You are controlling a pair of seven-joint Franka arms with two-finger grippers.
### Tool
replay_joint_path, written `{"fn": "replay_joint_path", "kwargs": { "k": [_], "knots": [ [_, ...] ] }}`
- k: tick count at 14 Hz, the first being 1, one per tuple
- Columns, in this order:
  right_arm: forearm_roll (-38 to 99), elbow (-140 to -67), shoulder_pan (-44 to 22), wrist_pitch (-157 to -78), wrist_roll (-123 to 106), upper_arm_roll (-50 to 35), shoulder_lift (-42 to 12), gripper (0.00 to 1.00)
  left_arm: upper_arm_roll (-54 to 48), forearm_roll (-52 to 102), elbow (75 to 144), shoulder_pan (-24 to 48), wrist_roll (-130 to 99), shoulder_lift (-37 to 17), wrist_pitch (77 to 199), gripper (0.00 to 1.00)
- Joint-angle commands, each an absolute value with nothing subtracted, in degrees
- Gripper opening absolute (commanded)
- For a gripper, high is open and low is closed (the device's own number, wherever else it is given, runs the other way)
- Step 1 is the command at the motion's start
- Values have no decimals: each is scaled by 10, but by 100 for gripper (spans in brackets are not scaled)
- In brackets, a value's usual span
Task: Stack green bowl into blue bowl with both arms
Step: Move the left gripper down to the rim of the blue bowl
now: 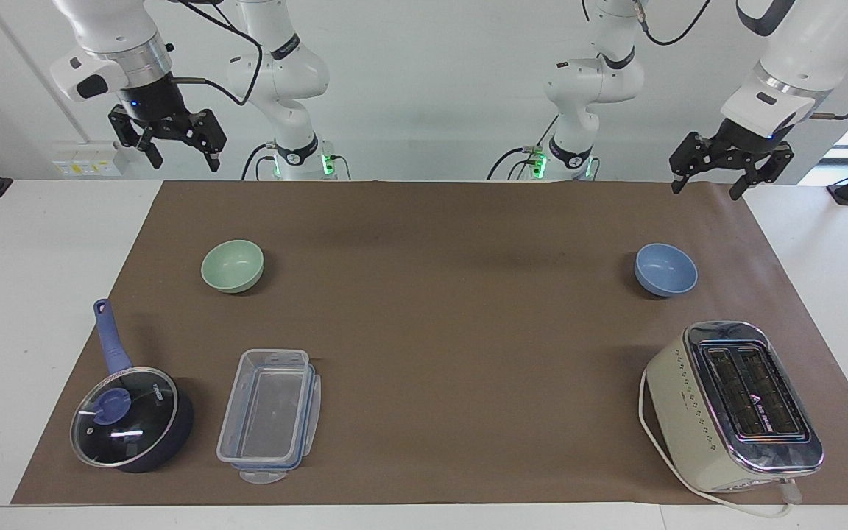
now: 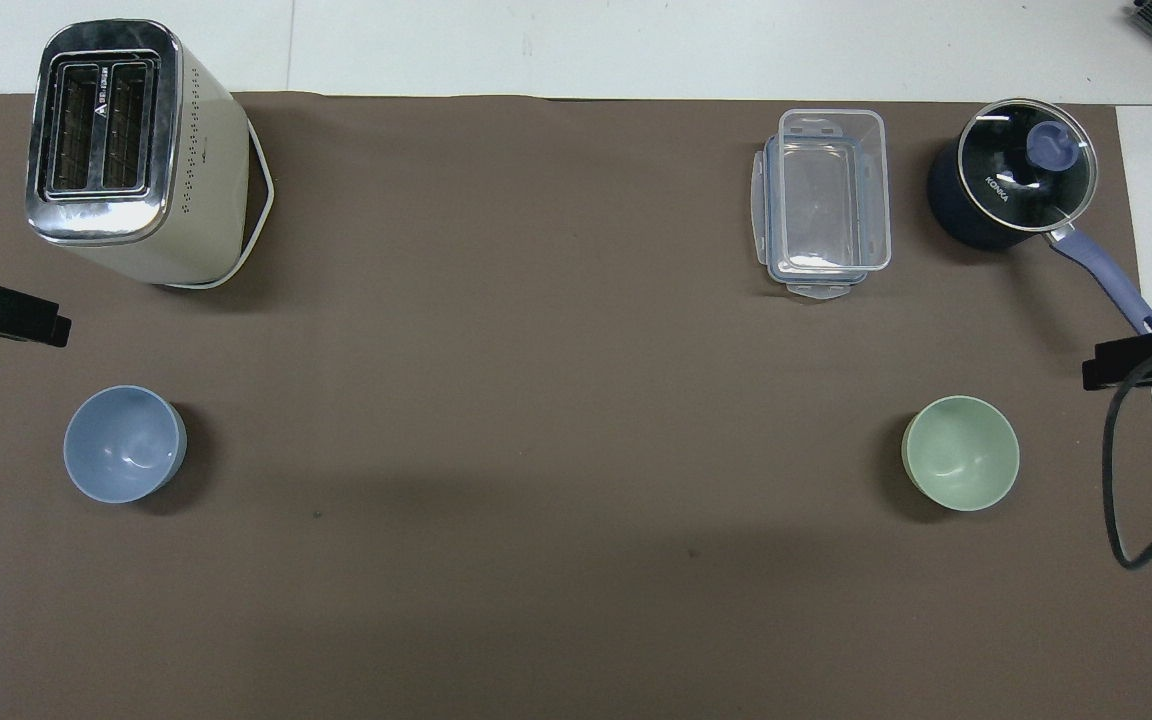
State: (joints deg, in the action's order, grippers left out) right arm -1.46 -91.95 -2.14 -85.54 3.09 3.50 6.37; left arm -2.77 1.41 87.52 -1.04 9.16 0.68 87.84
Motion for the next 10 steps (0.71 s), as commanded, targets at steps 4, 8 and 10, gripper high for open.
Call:
{"fn": "replay_joint_path", "kwargs": {
  "k": [4, 8, 10],
  "knots": [
    [-5, -930, -17, -848, 18, 36, 75, 100, -27, 32, 1039, -77, 193, 55, 985, 100],
    [-4, -932, -16, -848, 23, 36, 75, 100, -26, 35, 1133, -105, 242, 74, 1079, 100],
    [-5, -933, -16, -848, 23, 36, 76, 100, -26, 44, 1165, -125, 262, 74, 1108, 100]
  ]
}}
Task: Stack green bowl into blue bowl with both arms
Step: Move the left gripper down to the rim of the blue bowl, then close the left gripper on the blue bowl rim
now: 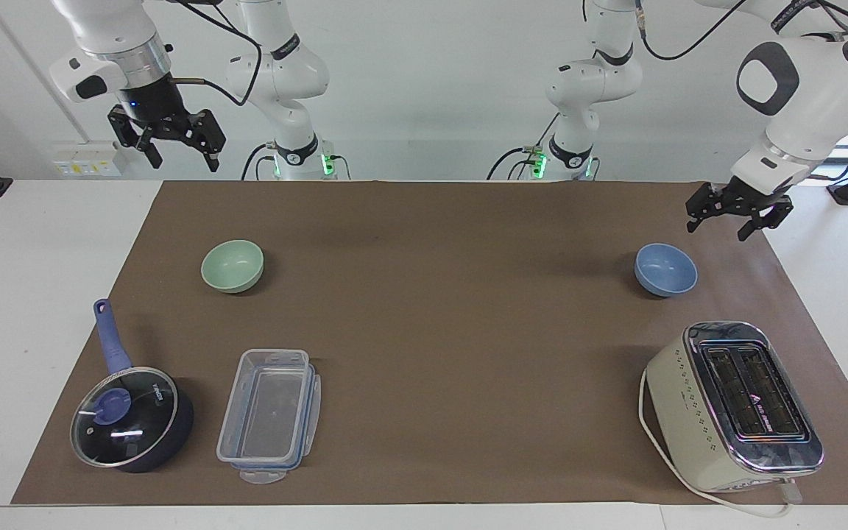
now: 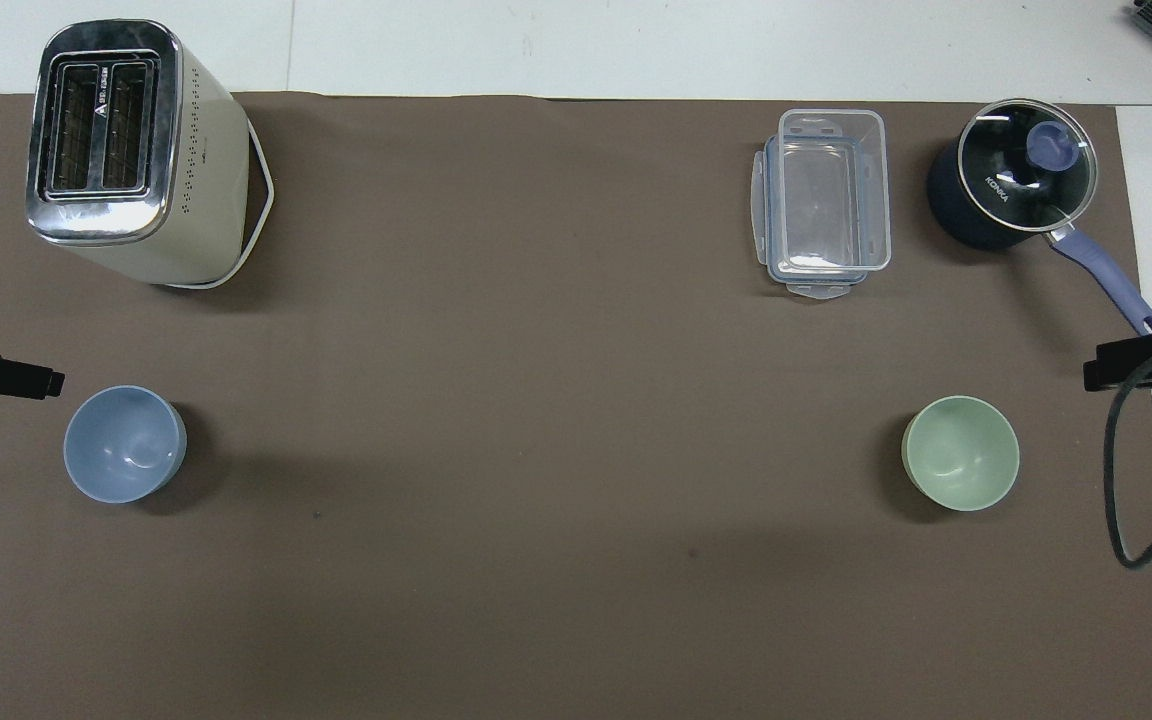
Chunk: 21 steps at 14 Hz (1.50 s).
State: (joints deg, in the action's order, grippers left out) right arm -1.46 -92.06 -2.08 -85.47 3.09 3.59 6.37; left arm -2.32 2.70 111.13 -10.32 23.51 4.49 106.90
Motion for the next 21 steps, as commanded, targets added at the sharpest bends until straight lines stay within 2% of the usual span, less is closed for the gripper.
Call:
{"fn": "replay_joint_path", "kwargs": {
  "k": [1, 4, 9, 16, 21],
  "knots": [
    [-4, -934, -16, -848, 21, 36, 78, 100, -26, 47, 1192, -127, 263, 74, 1135, 100],
    [-4, -935, -16, -847, 19, 36, 78, 100, -26, 47, 1253, -143, 285, 71, 1214, 100],
    [-4, -938, -16, -847, 18, 36, 79, 100, -26, 83, 1308, -179, 355, 44, 1285, 100],
    [-4, -938, -15, -847, 18, 36, 79, 100, -26, 101, 1312, -193, 371, -29, 1380, 100],
    [-4, -938, -15, -847, 18, 37, 79, 100, -26, 113, 1321, -196, 371, -30, 1390, 100]
  ]
}}
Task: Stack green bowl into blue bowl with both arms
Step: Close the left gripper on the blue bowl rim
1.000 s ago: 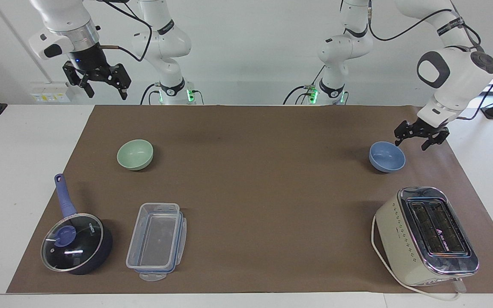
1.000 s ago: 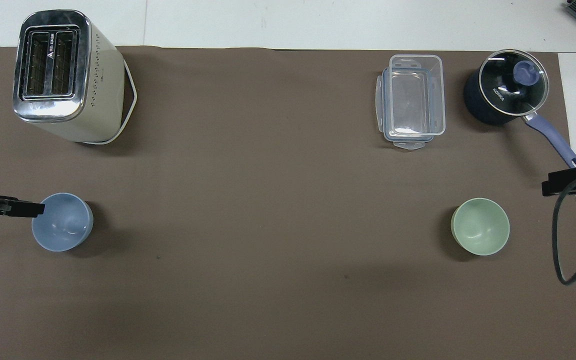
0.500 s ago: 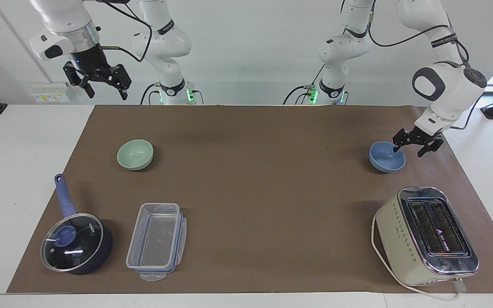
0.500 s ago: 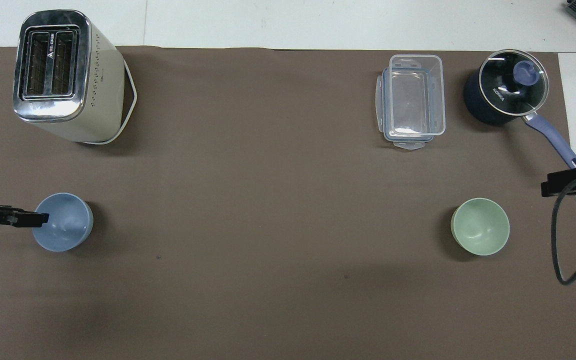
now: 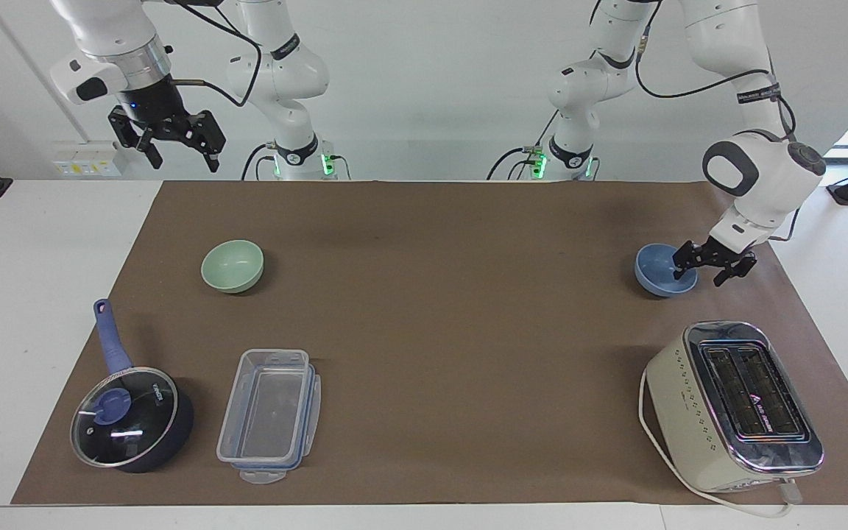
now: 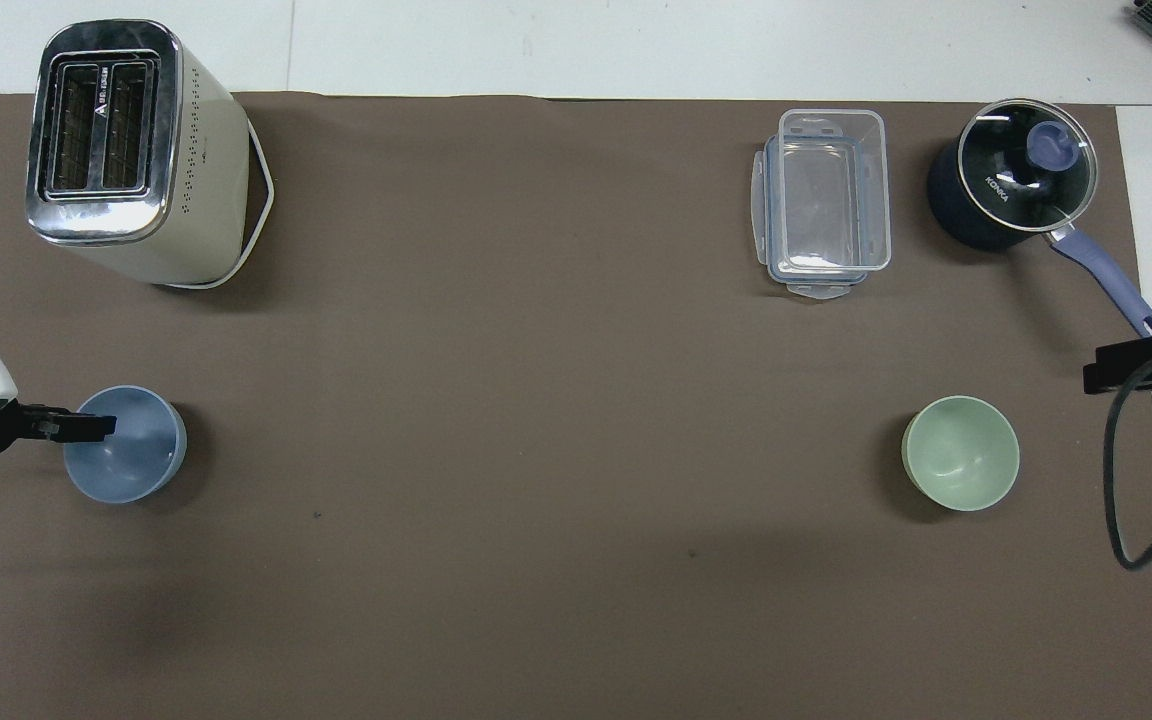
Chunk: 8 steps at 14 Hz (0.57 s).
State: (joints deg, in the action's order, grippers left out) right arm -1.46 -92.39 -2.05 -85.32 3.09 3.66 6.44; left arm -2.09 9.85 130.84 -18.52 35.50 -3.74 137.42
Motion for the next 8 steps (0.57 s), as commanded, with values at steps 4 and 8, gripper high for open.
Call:
{"fn": "replay_joint_path", "kwargs": {
  "k": [4, 8],
  "knots": [
    [-4, -938, -15, -847, 18, 37, 80, 100, -26, 117, 1321, -197, 372, -30, 1390, 9],
    [-4, -939, -15, -847, 18, 38, 80, 100, -26, 118, 1320, -196, 372, -30, 1390, 0]
  ]
}}
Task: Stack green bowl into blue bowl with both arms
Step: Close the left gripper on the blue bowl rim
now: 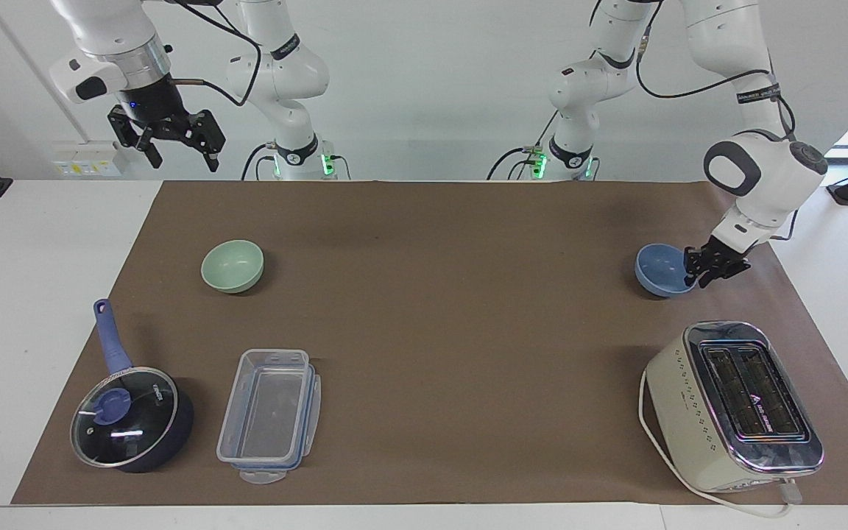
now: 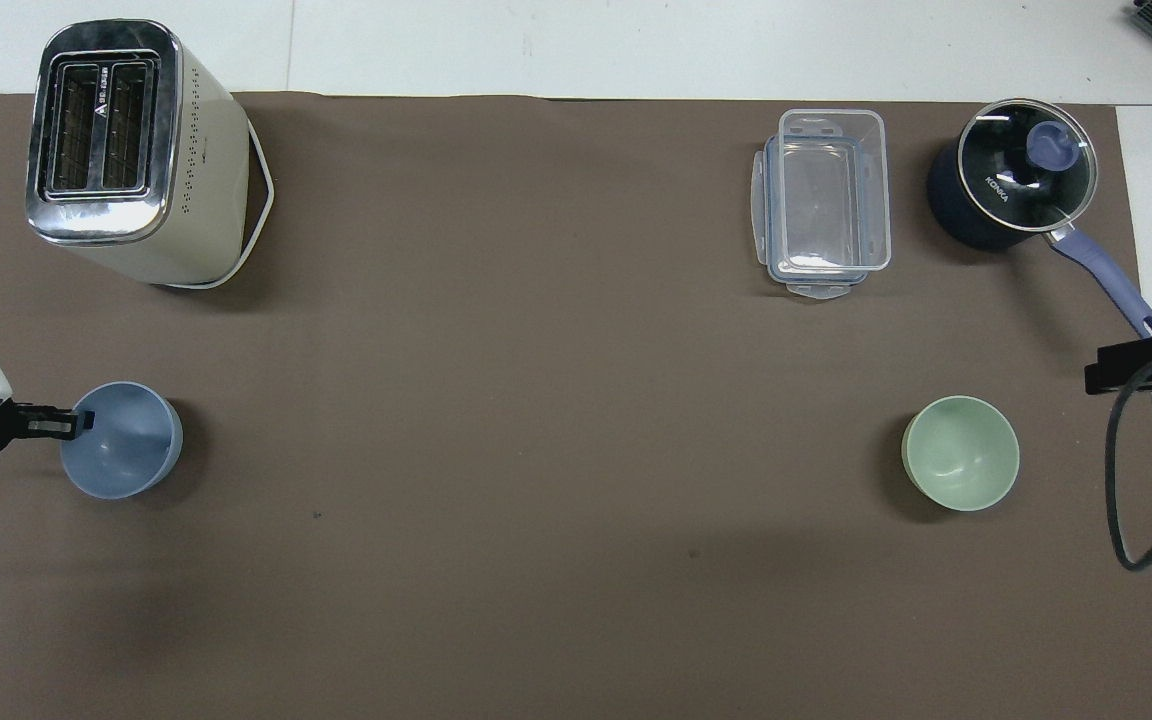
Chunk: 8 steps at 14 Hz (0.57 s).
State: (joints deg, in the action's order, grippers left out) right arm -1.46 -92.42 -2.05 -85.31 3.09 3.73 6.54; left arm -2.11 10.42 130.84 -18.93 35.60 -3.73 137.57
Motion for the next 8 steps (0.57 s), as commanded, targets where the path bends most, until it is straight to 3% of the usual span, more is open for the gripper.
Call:
{"fn": "replay_joint_path", "kwargs": {
  "k": [1, 8],
  "knots": [
    [-4, -939, -15, -847, 18, 38, 80, 100, -26, 117, 1320, -196, 372, -30, 1389, 0],
    [-4, -939, -15, -847, 18, 38, 80, 100, -26, 117, 1319, -185, 366, -5, 1358, 0]
  ]
}}
